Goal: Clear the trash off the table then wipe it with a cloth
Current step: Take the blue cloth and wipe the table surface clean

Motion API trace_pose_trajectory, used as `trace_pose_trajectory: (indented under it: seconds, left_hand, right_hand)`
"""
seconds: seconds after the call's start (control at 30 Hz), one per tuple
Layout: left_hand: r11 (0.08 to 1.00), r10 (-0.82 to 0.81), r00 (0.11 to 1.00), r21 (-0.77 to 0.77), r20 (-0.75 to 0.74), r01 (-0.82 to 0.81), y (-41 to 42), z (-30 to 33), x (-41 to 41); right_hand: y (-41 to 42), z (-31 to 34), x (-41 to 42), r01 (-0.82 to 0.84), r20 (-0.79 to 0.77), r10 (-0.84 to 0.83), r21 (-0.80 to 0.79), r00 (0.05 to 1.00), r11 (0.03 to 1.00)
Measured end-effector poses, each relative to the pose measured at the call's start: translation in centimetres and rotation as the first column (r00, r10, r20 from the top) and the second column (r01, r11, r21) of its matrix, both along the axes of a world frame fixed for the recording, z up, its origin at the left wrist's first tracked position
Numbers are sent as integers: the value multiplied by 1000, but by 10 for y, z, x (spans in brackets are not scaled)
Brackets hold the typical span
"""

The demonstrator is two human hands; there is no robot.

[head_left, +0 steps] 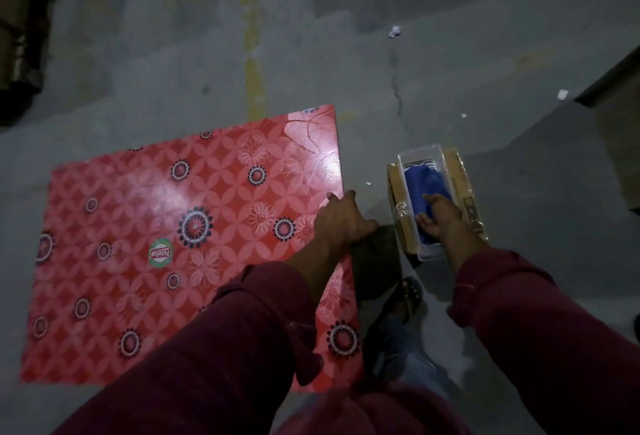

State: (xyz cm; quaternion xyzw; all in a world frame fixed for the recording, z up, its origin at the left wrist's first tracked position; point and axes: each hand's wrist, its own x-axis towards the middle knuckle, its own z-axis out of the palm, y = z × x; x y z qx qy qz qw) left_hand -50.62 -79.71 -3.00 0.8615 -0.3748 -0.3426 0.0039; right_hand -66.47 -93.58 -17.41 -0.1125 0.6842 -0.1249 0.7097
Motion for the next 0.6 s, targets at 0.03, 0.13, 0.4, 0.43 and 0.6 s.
trace_pose_trajectory:
  seconds: [0.03,0.13,0.4,0.43,0.6]
  left_hand:
    - [1000,-5,1000,12,-2,5,-4,-1,1]
    - [997,-8,999,76,-36,11,-13,-2,-3]
    - [984,-50,998,172,-41,57,-12,2,-18]
    - [984,-53,998,171,-41,59,-12,3,-18]
    - [983,-76,997,166,-30,80,-11,1,-16]
  right_hand:
    - [0,-2,4,-16,-12,16,13,1000,1000]
    - [5,-9,11,-87,-67,91,58,994,995]
    - [28,-34,6,-371,-400,316,-66,861,926]
    - [31,-28,7,-491,-471,393,-102,790,865]
    - [31,-29,9,-689,-585,461,-249,667,681]
